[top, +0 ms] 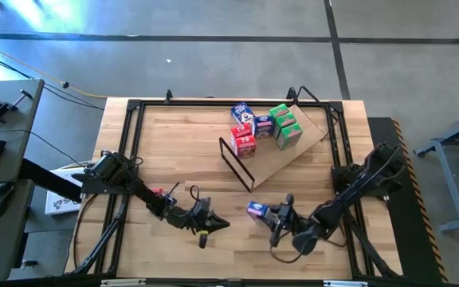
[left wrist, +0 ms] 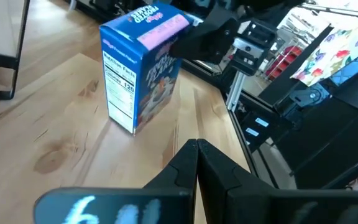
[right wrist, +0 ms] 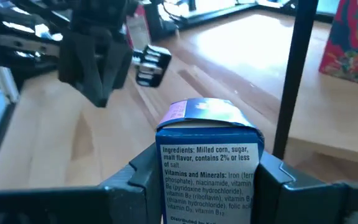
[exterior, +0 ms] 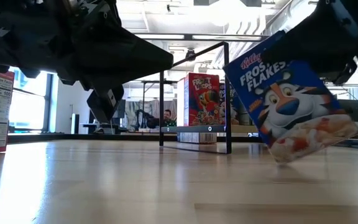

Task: Stack cereal on shelf
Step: Put the bottom blue cereal box on the shelf aligned with the other blue cereal boxes

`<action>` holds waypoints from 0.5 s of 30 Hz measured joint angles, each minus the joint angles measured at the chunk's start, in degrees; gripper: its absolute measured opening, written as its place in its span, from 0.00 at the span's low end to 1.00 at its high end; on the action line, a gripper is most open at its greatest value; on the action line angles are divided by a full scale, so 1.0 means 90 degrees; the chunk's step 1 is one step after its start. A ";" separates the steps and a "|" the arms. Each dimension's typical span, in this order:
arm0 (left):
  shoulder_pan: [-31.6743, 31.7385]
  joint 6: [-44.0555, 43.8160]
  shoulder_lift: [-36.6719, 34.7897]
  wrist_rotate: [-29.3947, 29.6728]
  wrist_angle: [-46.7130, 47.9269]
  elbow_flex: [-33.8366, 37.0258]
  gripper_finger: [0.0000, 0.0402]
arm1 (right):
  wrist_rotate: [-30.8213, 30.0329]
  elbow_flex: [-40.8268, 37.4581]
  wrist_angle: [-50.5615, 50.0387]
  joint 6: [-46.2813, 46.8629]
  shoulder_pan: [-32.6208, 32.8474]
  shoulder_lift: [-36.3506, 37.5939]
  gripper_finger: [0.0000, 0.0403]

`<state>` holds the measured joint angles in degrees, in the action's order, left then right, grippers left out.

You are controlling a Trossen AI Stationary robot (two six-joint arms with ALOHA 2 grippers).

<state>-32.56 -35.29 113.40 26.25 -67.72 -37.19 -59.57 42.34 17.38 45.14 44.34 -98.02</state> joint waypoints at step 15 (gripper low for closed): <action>0.0335 -0.0285 0.0000 -0.0255 0.0009 -0.0005 0.00 | 0.1309 -0.0136 0.0270 -0.0573 -0.0002 0.0039 0.61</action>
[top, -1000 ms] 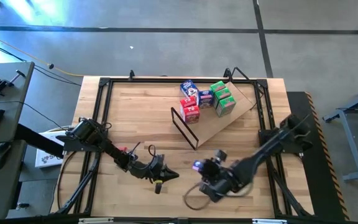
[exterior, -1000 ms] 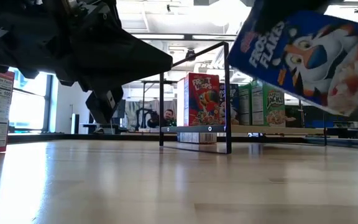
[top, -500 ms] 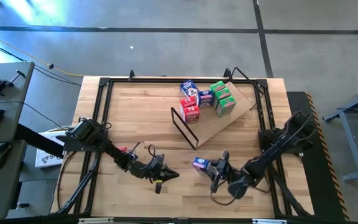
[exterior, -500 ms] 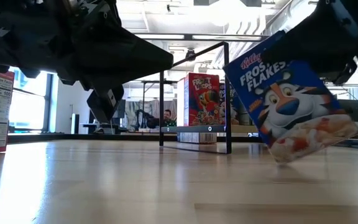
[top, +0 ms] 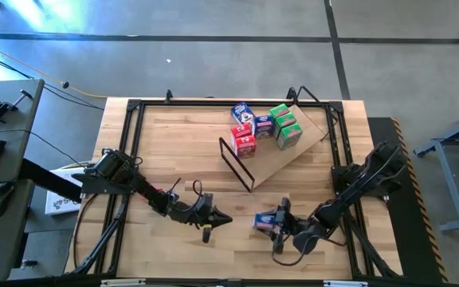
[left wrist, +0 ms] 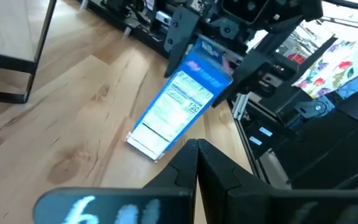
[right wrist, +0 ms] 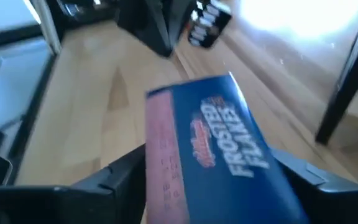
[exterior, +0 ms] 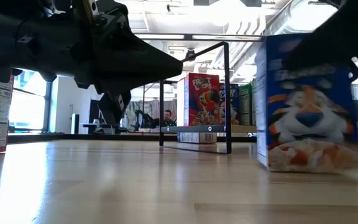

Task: Stack cereal on shelf
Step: Put the bottom blue cereal box on the shelf aligned with the other blue cereal boxes

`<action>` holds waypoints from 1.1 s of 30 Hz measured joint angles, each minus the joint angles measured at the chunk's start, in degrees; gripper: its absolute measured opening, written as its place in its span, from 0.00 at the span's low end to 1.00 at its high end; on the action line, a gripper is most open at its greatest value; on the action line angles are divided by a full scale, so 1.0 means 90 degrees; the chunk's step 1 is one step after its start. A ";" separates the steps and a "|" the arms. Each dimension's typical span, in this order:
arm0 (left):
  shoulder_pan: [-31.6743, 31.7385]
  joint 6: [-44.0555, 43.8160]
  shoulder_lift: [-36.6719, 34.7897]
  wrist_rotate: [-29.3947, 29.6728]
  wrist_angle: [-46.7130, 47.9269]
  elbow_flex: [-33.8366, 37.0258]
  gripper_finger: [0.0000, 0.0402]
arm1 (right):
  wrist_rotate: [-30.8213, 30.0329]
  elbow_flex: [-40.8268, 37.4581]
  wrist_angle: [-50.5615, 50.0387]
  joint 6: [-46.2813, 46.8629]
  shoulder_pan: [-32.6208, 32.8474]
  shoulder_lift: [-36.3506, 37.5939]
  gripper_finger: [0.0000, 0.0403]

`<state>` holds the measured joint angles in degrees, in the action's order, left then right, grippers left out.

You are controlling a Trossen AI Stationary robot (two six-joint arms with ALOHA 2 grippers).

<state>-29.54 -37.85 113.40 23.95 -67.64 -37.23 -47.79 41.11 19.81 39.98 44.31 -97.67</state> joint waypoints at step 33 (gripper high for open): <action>0.0114 0.0304 0.0005 -0.0168 0.0054 -0.0017 0.00 | 0.4213 0.3761 -0.7402 -0.0155 -0.1469 -0.0041 0.58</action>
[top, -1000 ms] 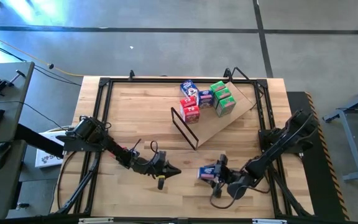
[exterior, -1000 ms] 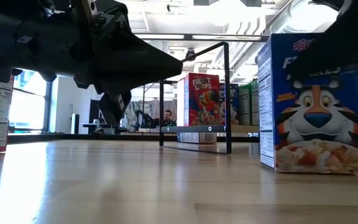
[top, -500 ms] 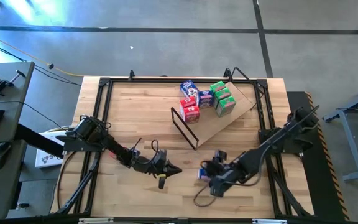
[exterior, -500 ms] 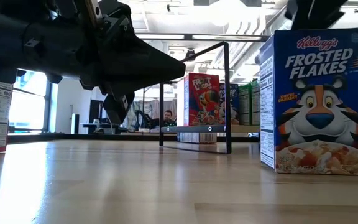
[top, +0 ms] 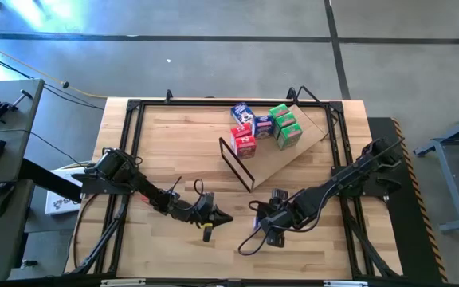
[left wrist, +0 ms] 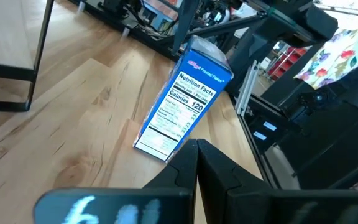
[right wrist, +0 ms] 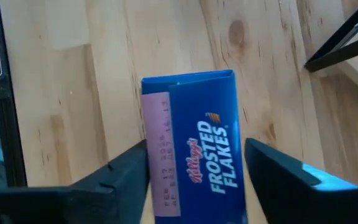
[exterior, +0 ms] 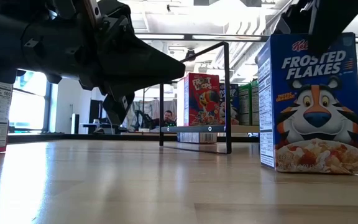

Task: Stack cereal on shelf
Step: Put the bottom blue cereal box on the shelf aligned with the other blue cereal boxes

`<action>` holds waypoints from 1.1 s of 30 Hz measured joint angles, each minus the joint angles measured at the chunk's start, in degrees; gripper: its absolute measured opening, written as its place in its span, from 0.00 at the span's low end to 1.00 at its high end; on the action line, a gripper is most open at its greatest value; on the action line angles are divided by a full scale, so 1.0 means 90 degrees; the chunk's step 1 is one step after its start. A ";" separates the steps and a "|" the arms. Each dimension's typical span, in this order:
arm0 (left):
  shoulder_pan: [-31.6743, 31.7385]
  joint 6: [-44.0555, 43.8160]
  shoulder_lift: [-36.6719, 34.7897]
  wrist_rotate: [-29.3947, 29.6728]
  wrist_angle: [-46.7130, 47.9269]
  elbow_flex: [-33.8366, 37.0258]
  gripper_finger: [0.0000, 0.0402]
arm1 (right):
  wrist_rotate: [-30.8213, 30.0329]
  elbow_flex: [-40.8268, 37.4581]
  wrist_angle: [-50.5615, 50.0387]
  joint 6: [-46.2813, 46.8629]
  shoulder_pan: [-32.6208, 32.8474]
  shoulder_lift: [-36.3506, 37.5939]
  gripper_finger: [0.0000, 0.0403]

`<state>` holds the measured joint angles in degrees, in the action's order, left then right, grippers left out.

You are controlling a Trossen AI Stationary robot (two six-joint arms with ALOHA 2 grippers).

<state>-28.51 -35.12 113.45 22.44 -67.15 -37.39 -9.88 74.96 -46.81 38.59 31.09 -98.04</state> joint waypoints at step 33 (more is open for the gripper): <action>0.1700 0.1244 -0.2142 -0.1716 -0.1287 0.1739 0.00 | -0.0539 0.1443 -0.2827 -0.5289 -0.2448 0.0917 0.32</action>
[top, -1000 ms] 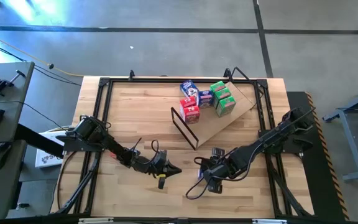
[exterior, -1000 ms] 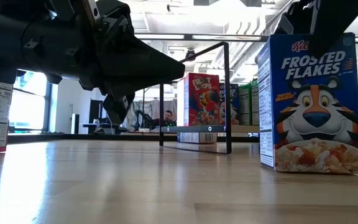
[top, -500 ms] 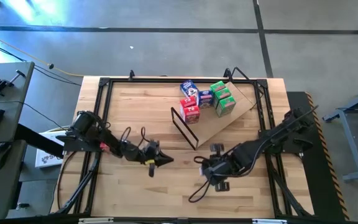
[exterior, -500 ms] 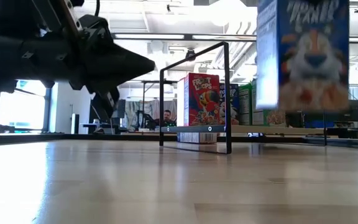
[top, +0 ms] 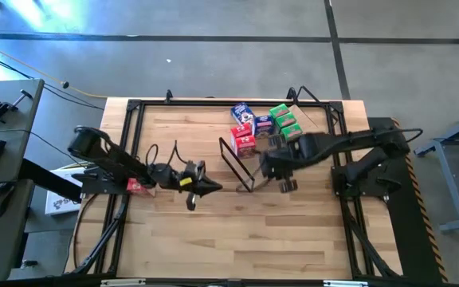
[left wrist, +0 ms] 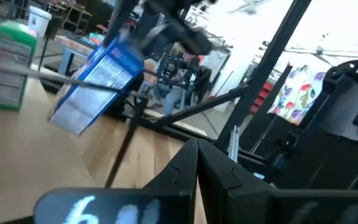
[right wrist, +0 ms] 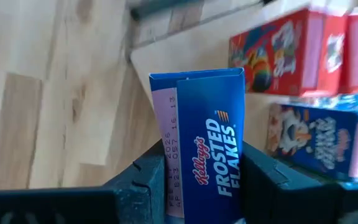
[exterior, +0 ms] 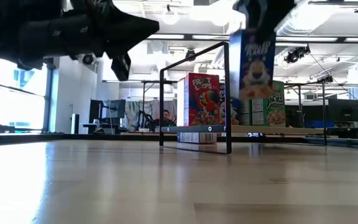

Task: Stack cereal on shelf
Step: Put the bottom blue cereal box on the shelf aligned with the other blue cereal boxes

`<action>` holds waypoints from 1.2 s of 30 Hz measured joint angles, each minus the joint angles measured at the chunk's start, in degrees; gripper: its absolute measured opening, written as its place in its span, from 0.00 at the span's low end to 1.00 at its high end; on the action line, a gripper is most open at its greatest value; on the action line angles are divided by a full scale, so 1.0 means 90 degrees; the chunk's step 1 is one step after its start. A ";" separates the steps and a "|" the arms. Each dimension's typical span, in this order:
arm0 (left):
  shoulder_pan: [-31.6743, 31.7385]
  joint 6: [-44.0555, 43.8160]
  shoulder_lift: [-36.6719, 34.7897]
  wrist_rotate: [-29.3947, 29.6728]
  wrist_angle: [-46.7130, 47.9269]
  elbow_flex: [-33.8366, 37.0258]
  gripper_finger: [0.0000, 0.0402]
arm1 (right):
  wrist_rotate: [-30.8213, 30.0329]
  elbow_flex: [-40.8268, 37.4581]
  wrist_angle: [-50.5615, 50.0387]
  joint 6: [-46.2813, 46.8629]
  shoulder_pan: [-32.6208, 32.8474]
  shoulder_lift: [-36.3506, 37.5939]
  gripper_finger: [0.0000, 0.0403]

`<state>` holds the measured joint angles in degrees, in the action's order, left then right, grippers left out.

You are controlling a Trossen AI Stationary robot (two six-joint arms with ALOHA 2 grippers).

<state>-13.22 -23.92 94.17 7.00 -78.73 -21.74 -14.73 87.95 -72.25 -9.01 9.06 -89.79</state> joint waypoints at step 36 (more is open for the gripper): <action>0.2603 0.0166 -0.1222 -0.2127 0.1427 -0.0140 0.00 | 0.0932 -0.1411 0.2079 -0.2552 -0.3009 0.0162 0.50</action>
<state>10.21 -22.42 83.18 -12.15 -65.89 -23.00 -6.34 75.24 -53.54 -31.98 -18.02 -88.33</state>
